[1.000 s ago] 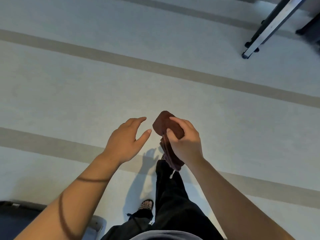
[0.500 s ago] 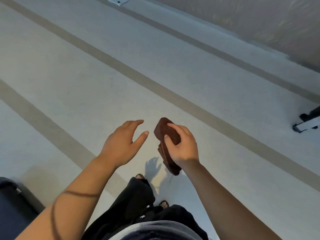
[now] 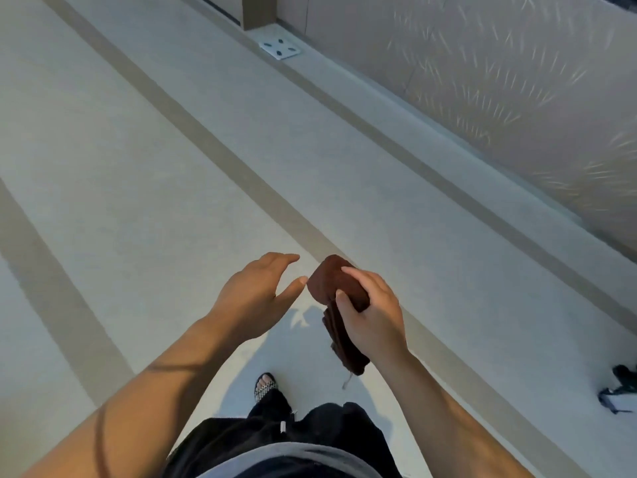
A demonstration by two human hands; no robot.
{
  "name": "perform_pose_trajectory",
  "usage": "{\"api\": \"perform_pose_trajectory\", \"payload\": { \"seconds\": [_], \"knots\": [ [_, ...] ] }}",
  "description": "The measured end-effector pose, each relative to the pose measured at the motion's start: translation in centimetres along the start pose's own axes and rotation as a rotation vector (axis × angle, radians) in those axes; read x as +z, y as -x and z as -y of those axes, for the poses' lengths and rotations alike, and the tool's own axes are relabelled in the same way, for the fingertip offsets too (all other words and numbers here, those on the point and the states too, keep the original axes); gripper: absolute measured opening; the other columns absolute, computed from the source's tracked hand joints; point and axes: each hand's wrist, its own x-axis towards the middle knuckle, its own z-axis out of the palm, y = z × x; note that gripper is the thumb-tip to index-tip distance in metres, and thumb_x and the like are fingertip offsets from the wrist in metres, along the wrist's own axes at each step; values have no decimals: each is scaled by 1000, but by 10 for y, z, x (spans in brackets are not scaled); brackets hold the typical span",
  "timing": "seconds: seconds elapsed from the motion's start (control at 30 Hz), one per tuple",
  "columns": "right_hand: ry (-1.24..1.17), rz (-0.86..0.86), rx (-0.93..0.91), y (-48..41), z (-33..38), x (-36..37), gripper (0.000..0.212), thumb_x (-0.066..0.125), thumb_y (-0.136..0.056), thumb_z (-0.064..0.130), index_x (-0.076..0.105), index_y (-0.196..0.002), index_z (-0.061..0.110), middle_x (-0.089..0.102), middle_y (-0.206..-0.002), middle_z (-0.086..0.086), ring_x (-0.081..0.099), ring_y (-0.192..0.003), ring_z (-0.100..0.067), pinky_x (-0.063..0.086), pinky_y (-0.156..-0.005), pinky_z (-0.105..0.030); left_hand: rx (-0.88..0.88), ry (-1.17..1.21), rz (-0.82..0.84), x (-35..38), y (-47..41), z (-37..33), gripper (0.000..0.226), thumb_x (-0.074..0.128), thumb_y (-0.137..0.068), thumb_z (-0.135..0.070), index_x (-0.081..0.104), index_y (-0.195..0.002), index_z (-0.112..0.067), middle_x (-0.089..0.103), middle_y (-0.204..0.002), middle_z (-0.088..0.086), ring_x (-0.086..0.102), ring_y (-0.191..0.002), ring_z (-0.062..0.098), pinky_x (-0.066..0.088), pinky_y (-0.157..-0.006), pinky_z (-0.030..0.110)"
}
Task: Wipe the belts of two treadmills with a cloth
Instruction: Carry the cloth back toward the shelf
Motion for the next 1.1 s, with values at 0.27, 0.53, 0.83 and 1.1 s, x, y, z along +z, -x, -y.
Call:
{"api": "perform_pose_trajectory", "payload": {
  "seconds": [0.27, 0.53, 0.83, 1.1],
  "knots": [
    [-35, -50, 9, -170, 13, 14, 33, 62, -86, 26, 62, -119, 30, 61, -118, 14, 56, -109, -9, 44, -94, -23, -30, 41, 24, -45, -144, 22, 51, 34, -92, -55, 39, -137, -31, 42, -141, -12, 48, -121, 12, 41, -96, 31],
    [-92, 91, -98, -396, 41, 72, 33, 63, -87, 24, 62, -120, 25, 59, -115, 16, 55, -108, -6, 42, -92, -18, -242, 61, -49, -113, -319, 96, 51, 33, -91, -56, 36, -137, -34, 41, -140, -15, 52, -98, 8, 37, -89, 24],
    [-62, 347, -337, -615, 129, 150, 34, 63, -85, 23, 63, -119, 28, 60, -117, 13, 54, -109, -9, 37, -86, -17, -498, 159, -295, -201, -450, 178, 50, 34, -90, -56, 38, -135, -35, 43, -138, -14, 50, -113, 8, 41, -94, 30],
    [-61, 409, -408, -764, 207, 250, 33, 64, -85, 22, 64, -118, 26, 61, -117, 11, 55, -109, -12, 41, -89, -21, -601, 180, -395, -280, -559, 289, 47, 38, -92, -51, 42, -134, -30, 47, -135, -12, 52, -93, 4, 42, -83, 27]
  ]
}}
